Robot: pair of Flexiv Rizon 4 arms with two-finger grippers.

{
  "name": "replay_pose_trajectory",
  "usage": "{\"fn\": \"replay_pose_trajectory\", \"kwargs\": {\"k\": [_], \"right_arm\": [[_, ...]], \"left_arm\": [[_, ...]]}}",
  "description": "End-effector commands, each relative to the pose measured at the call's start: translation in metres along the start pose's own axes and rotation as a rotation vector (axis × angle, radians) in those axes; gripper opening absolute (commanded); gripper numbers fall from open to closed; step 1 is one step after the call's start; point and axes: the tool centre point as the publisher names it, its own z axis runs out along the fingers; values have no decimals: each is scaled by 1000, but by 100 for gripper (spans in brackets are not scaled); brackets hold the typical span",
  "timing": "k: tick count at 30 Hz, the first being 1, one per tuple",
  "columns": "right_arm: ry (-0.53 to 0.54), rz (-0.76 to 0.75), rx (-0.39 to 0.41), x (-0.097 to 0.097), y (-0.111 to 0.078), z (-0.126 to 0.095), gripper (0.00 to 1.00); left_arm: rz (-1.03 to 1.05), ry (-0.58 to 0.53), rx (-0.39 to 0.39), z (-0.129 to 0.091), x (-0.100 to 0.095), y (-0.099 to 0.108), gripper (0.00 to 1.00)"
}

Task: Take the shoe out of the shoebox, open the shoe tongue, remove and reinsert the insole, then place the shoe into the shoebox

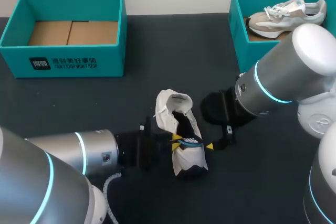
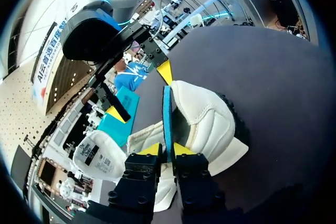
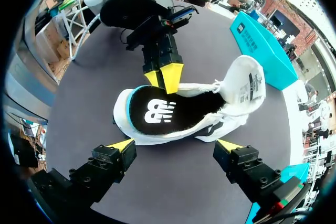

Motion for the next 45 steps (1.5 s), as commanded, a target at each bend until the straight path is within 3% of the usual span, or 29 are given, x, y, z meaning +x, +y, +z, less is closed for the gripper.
{"fn": "replay_pose_trajectory", "kwargs": {"k": [1, 8, 10, 11, 17, 25, 31, 32, 33, 35, 37, 45], "right_arm": [[-3, 0, -1, 1, 0, 0, 100], [-3, 0, -1, 1, 0, 0, 100], [-3, 0, -1, 1, 0, 0, 100], [-3, 0, -1, 1, 0, 0, 100], [-3, 0, -1, 1, 0, 0, 100], [-3, 0, -1, 1, 0, 0, 100], [-3, 0, -1, 1, 0, 0, 100], [-3, 0, -1, 1, 0, 0, 100], [-3, 0, -1, 1, 0, 0, 100], [-3, 0, -1, 1, 0, 0, 100], [-3, 0, -1, 1, 0, 0, 100], [-3, 0, -1, 1, 0, 0, 100]], "left_arm": [[5, -12, 14, -3, -1, -7, 34], [14, -13, 57, -6, -2, -20, 30], [17, -4, 63, -5, 1, -22, 18], [15, -3, 67, -5, 3, -23, 0], [19, 16, 67, -3, 10, -17, 0], [34, 14, 36, -1, 7, 7, 0], [24, 16, 38, -3, 11, 8, 0], [17, 15, 43, -4, 10, 6, 8], [10, 1, 53, -5, 10, 4, 35], [1, -23, 67, -8, 7, 0, 73], [-28, -58, 93, -14, 2, -4, 100], [-120, -141, 178, -28, -21, -22, 100]]}}
